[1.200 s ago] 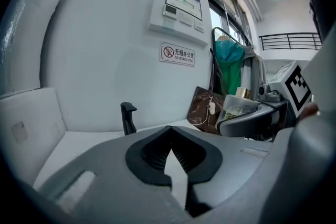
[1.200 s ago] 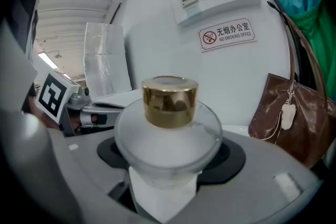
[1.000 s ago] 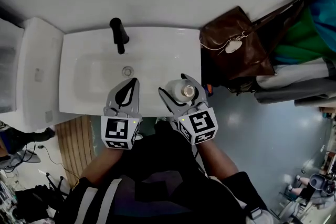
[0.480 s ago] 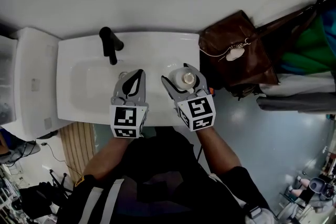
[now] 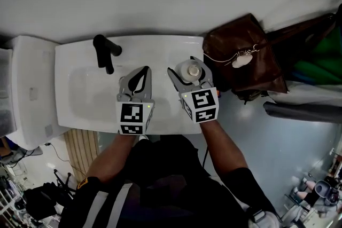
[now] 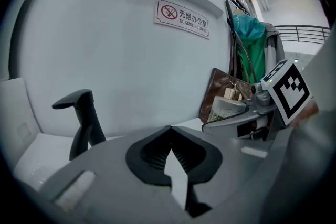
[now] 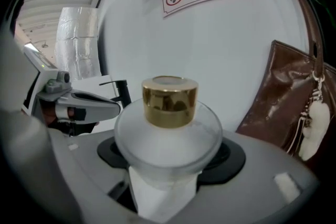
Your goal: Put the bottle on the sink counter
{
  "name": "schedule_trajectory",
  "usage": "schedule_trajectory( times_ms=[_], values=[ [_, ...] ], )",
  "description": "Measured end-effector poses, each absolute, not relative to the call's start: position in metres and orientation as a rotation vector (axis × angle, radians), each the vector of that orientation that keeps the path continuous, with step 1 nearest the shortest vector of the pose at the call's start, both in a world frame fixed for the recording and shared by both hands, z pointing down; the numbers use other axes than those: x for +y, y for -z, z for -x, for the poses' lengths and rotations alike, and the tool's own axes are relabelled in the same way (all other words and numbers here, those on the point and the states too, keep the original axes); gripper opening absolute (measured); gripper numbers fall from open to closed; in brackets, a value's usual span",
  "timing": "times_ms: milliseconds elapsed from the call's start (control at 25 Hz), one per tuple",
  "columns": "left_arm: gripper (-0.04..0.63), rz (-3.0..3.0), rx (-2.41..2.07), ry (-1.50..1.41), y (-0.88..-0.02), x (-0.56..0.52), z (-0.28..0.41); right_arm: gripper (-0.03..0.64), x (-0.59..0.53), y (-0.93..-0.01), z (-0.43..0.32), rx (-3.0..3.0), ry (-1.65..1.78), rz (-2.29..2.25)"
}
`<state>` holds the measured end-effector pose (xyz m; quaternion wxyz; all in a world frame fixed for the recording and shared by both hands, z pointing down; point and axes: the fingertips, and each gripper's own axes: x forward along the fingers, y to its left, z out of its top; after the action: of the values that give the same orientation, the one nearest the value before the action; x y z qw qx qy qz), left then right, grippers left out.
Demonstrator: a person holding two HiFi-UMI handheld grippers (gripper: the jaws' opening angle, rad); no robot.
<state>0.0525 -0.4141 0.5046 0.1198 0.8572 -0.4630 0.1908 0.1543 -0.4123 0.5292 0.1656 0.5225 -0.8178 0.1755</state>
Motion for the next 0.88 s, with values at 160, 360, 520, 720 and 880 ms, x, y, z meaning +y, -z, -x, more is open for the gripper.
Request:
schedule_trajectory(
  times_ms=[160,360,520,720,880],
  values=[
    [0.003,-2.488,-1.357,-0.58,-0.514,-0.425,-0.056,0.341,-0.427,-0.542,-0.164,-2.301,-0.508,-1.498],
    [0.003,-2.46,-1.361,-0.591,-0.524,-0.438,-0.059,0.341,-0.441,-0.555,-0.171,-2.274,-0.514,-1.502],
    [0.003,-2.432,-1.355,-0.596,-0.536,-0.447,-0.062,0.341,-0.45,-0.568,-0.175,-2.253,-0.516,-1.505],
    [0.003,-2.417,-1.36,-0.614,-0.547,-0.458,-0.064,0.341,-0.458,-0.578,-0.178,-2.228,-0.51,-1.504],
    [0.003,-2.405,-1.367,-0.623,-0.552,-0.468,-0.067,0.341,-0.465,-0.585,-0.179,-2.216,-0.503,-1.5]
  ],
)
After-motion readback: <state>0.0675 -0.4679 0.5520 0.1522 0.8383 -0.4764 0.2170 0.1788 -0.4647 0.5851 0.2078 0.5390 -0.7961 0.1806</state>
